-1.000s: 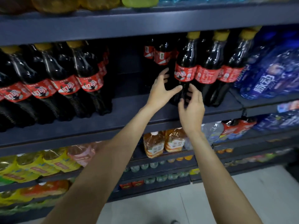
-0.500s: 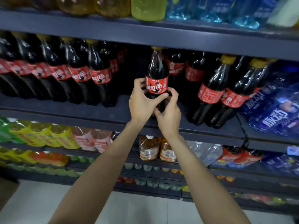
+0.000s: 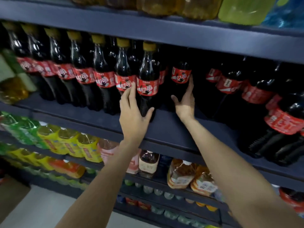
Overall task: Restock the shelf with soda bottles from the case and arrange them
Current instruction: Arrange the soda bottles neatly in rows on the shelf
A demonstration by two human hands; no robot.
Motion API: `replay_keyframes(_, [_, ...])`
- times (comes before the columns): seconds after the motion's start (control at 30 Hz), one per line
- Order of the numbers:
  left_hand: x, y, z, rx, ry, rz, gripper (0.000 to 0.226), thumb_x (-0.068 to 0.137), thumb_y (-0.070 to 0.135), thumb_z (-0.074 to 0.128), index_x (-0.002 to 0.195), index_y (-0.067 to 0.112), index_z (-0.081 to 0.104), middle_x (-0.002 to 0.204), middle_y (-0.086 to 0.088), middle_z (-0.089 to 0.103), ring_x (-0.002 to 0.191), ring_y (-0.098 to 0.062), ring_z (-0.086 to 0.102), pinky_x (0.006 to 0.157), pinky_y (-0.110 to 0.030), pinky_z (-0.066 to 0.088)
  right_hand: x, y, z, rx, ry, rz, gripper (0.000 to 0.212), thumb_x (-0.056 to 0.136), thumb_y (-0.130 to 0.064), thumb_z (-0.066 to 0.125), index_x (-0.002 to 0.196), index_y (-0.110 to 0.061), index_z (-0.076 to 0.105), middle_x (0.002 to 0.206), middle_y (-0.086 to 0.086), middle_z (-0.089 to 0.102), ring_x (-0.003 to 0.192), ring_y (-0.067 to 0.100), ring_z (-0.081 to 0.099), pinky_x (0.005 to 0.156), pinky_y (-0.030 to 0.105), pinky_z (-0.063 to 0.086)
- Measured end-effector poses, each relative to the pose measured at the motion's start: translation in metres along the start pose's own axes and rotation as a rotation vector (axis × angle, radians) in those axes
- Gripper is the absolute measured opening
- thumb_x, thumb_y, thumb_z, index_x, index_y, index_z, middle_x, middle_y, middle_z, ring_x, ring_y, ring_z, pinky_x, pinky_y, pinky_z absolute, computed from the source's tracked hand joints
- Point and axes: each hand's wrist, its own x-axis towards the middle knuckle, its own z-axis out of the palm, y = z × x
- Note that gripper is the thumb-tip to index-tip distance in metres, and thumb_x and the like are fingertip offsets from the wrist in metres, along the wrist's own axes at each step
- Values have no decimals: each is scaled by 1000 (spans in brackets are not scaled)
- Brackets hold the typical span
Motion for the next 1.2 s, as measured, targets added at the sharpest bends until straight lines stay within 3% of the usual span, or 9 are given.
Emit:
replay_keyframes(0.13, [-12, -11, 14, -10, -27, -8, 82, 83, 27, 73, 149, 20, 25, 134, -7, 44, 117, -25, 52, 62, -40, 57, 24, 6, 16, -22, 49, -12, 91, 89, -6, 60, 151, -21, -3, 151, 15, 31, 134, 28, 38, 107, 34, 31])
replay_keyframes(0.3, [-17, -20, 19, -60, -10, -5, 75, 86, 31, 70, 147, 22, 28, 127, -5, 49, 107, -17, 56, 68, -37, 57, 40, 13, 25, -102, 88, 14, 90, 91, -10, 58, 150, -25, -9, 145, 15, 40, 126, 29, 47, 102, 40, 38])
replay_keyframes(0.4, [-17, -20, 18, -76, -6, -6, 77, 84, 29, 72, 147, 24, 27, 126, -3, 48, 106, -13, 54, 70, -40, 57, 51, 15, 26, -263, 121, 46, 88, 92, -20, 57, 151, -24, -8, 127, 17, 57, 110, 34, 58, 88, 42, 46])
replay_keyframes(0.53, [-17, -19, 19, -81, 11, -17, 80, 81, 25, 75, 146, 24, 28, 128, -2, 47, 109, -16, 52, 75, -41, 56, 58, 9, 22, -353, 114, 93, 83, 94, -23, 55, 151, -22, -5, 118, 17, 61, 101, 33, 62, 73, 33, 41])
replay_keyframes(0.7, [-22, -2, 19, -67, 165, 9, 67, 84, 17, 69, 141, 12, 36, 128, -11, 48, 118, -23, 40, 87, -19, 35, 59, 7, 19, -307, 66, 75, 85, 92, -24, 58, 151, -23, -3, 138, 19, 45, 115, 35, 54, 87, 40, 45])
replay_keyframes(0.83, [-26, 19, 23, -156, 189, 213, 47, 85, 12, 60, 130, 8, 46, 124, -11, 51, 119, -20, 40, 102, -17, 29, 42, 11, 0, -218, -26, 39, 81, 91, -18, 60, 151, -19, 5, 153, 17, 24, 131, 32, 40, 102, 37, 37])
replay_keyframes(0.93, [-23, 39, 37, -270, 94, 277, 41, 85, 11, 59, 125, 9, 50, 117, -1, 53, 113, -15, 45, 98, -17, 34, 17, 15, -27, -177, 16, -99, 59, 90, -12, 58, 144, -15, 33, 142, 15, 41, 125, 28, 47, 100, 33, 39])
replay_keyframes(1.03, [-15, 58, 61, -440, -139, 165, 44, 87, 15, 62, 128, 16, 47, 116, 8, 52, 108, -8, 50, 91, -14, 39, -20, 19, -62, -170, 181, -282, 43, 88, -7, 55, 129, -14, 50, 124, 6, 56, 111, 21, 56, 91, 33, 47])
replay_keyframes(1.2, [11, 84, 116, -698, -613, -137, 66, 84, 18, 71, 140, 20, 36, 127, 2, 51, 111, -8, 53, 91, -18, 43, -55, 37, -90, -319, 323, -273, 52, 89, -6, 54, 138, -10, 38, 133, 14, 43, 114, 27, 50, 85, 27, 42])
